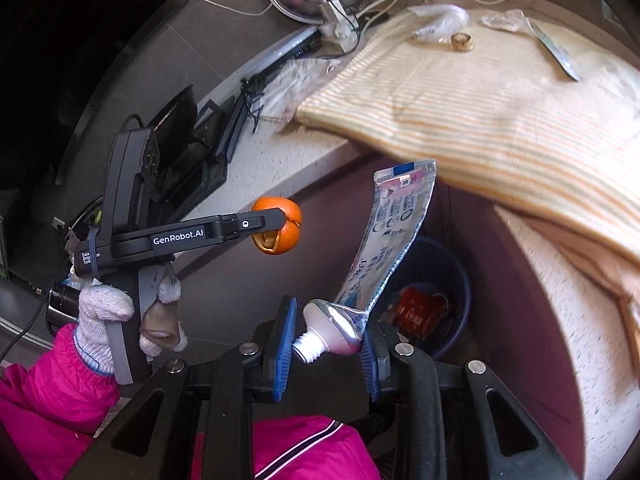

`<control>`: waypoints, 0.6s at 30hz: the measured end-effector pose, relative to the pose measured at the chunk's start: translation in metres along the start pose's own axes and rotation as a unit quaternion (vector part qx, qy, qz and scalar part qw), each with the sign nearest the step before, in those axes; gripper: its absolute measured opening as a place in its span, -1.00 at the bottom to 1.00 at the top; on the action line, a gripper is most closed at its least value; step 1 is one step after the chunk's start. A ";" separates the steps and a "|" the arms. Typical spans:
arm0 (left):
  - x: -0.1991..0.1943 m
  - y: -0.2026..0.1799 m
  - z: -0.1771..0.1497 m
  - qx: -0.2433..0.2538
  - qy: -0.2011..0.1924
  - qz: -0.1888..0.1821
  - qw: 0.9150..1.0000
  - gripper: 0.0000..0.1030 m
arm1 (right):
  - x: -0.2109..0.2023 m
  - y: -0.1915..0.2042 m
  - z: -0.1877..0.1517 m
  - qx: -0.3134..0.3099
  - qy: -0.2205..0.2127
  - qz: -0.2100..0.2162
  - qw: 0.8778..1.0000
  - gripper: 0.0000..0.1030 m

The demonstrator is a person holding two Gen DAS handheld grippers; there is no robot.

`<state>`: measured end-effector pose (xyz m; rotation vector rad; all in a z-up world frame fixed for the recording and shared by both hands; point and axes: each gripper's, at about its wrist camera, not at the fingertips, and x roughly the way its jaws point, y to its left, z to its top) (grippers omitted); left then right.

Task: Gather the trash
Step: 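Carry the orange peel and toothpaste tube down over the blue basket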

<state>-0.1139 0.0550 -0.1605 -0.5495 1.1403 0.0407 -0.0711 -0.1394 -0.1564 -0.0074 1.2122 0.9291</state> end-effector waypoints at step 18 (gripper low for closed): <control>0.071 0.004 -0.017 0.016 0.073 0.030 0.997 -0.09 | 0.073 -0.038 -0.022 0.057 0.073 -0.027 0.995 -0.42</control>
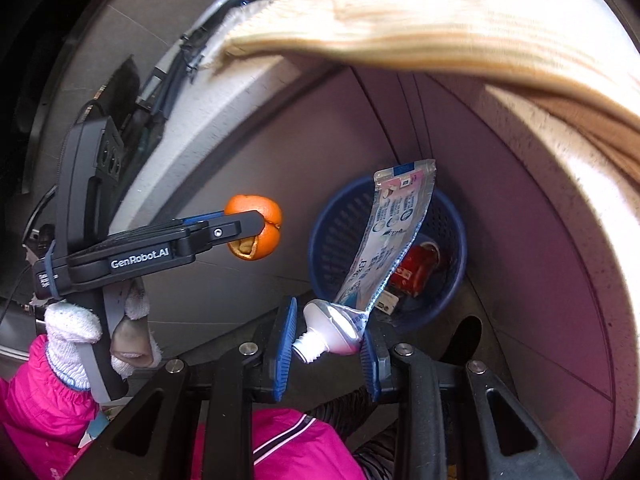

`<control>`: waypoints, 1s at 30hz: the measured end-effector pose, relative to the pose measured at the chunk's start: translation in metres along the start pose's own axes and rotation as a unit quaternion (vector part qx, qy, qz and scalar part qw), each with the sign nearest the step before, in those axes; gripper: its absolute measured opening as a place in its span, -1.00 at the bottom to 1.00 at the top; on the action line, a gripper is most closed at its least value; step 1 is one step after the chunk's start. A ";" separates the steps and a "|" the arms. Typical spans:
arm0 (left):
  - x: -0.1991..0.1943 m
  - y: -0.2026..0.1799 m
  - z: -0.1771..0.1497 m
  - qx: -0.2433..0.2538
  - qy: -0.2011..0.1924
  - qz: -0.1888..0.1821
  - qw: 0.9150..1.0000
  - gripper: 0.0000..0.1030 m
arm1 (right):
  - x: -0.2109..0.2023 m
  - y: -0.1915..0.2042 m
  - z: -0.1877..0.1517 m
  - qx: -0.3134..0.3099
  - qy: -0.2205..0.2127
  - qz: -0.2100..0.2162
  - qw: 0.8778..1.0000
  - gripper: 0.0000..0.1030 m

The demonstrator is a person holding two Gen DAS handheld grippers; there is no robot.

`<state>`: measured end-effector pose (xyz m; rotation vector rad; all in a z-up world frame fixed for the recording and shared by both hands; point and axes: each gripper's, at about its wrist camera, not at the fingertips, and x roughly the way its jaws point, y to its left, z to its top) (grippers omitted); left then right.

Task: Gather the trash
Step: 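Carry the orange peel and toothpaste tube down over the blue basket, then open both grippers to drop the peel and tube into the basket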

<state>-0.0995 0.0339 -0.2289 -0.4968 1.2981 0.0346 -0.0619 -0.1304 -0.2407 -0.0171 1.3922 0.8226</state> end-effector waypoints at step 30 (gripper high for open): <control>0.013 -0.009 0.003 0.008 0.008 0.017 1.000 0.04 | 0.032 -0.019 0.026 0.011 0.016 -0.024 1.000 -0.11</control>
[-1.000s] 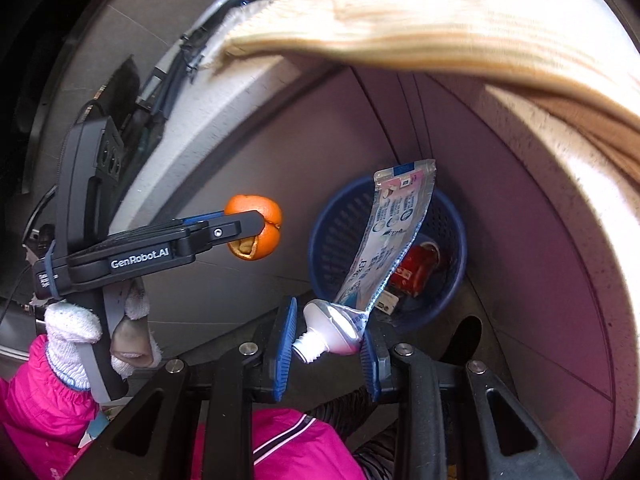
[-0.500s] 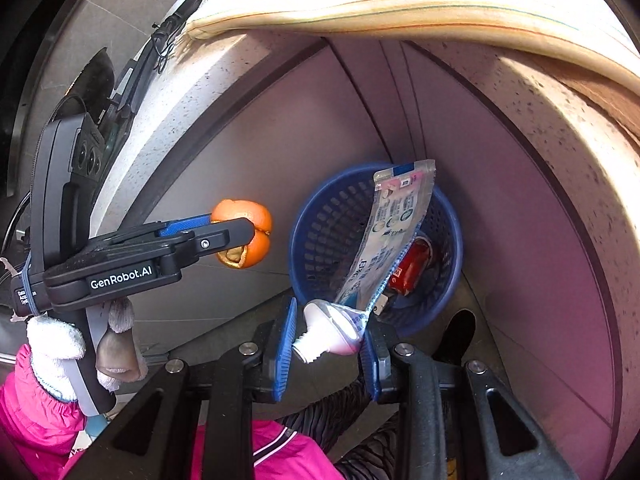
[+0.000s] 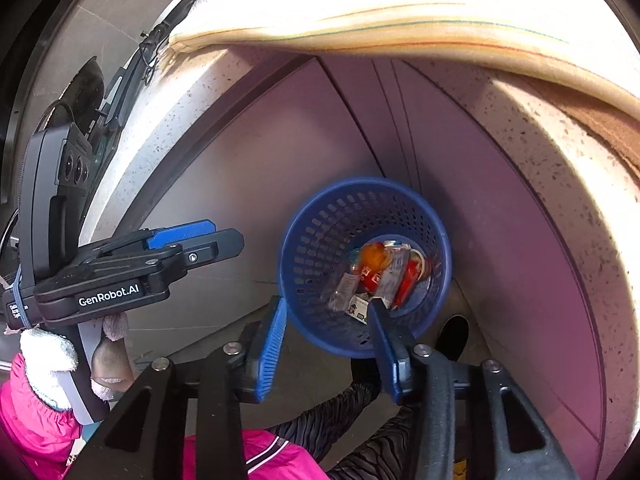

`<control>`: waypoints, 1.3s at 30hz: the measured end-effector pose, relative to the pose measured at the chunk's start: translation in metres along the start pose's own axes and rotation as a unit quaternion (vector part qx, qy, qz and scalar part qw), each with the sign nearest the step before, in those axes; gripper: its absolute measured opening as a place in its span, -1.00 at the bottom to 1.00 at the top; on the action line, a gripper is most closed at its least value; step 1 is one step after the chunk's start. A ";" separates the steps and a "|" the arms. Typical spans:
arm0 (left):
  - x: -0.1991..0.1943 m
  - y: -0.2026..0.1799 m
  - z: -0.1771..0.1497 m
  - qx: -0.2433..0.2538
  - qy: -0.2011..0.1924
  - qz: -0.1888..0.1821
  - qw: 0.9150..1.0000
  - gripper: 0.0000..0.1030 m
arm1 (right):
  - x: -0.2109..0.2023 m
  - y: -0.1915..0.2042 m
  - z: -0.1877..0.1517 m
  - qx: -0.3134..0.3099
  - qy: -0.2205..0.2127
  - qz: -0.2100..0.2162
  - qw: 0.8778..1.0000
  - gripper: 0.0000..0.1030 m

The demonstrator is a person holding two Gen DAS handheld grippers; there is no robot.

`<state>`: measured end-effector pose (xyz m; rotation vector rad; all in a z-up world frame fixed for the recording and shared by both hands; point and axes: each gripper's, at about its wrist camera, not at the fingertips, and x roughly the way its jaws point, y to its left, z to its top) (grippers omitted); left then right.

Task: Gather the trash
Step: 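Open both grippers to drop the peel and tube into the basket, then raise both grippers back over the striped cloth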

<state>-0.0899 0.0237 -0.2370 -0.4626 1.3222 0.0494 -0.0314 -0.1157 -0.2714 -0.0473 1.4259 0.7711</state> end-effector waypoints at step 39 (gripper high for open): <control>-0.098 -0.054 0.154 -0.019 -0.159 -0.013 0.987 0.57 | -0.173 -0.046 0.094 -0.038 -0.164 0.002 0.986 0.64</control>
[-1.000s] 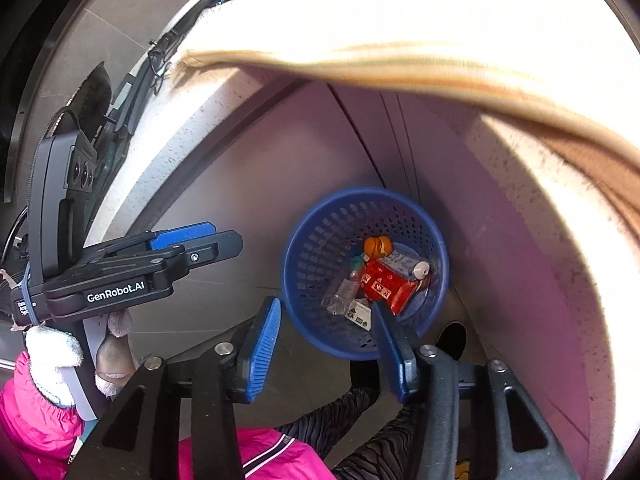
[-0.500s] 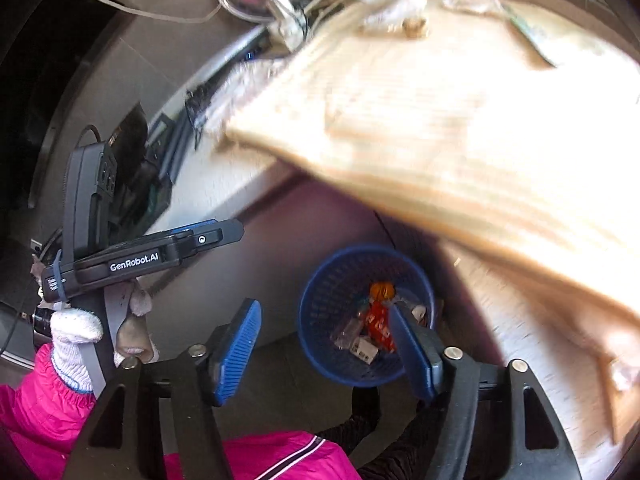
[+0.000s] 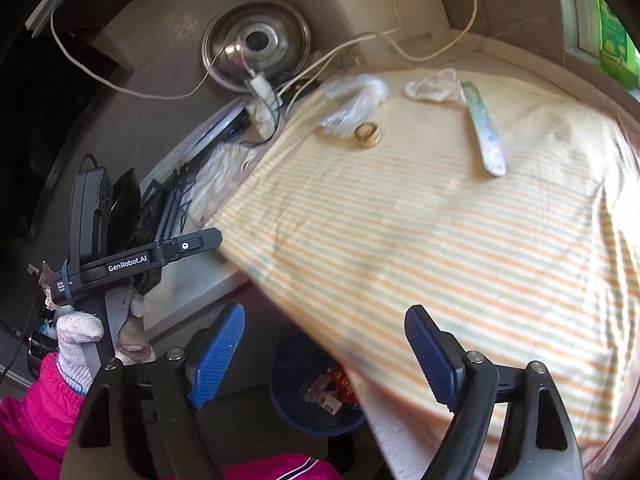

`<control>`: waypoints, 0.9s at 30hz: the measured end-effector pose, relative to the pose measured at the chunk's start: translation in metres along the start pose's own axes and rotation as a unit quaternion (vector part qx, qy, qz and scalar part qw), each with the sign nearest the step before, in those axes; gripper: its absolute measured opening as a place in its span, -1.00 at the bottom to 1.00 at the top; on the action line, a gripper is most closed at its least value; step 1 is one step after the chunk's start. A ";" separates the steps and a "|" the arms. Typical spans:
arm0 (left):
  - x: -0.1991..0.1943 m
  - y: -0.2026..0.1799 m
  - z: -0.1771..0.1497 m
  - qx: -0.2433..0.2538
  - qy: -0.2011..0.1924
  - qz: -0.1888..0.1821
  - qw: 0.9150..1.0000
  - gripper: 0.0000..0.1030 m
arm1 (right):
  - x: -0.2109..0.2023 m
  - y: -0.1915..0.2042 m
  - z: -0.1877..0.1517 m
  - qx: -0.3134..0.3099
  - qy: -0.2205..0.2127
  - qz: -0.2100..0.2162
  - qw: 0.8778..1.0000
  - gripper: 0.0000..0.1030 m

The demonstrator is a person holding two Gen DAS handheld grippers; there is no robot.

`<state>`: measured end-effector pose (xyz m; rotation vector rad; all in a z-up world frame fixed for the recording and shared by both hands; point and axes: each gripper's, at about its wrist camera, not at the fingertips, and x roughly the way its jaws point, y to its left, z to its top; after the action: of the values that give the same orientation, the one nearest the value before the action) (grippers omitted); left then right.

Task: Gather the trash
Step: 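Raise both grippers back over the striped cloth, then grasp the clear plastic bag with the left gripper while the right grasps the clear toothbrush case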

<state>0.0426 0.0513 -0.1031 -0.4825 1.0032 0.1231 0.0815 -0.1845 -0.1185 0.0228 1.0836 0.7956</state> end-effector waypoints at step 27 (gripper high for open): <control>0.107 -0.056 0.134 0.011 0.022 0.020 0.999 0.74 | 0.041 -0.133 0.144 0.040 -0.003 -0.054 0.998 0.65</control>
<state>0.2230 0.0488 -0.1146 -0.4467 1.0567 0.1375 0.2803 -0.2059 -0.1303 0.0350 1.1020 0.6549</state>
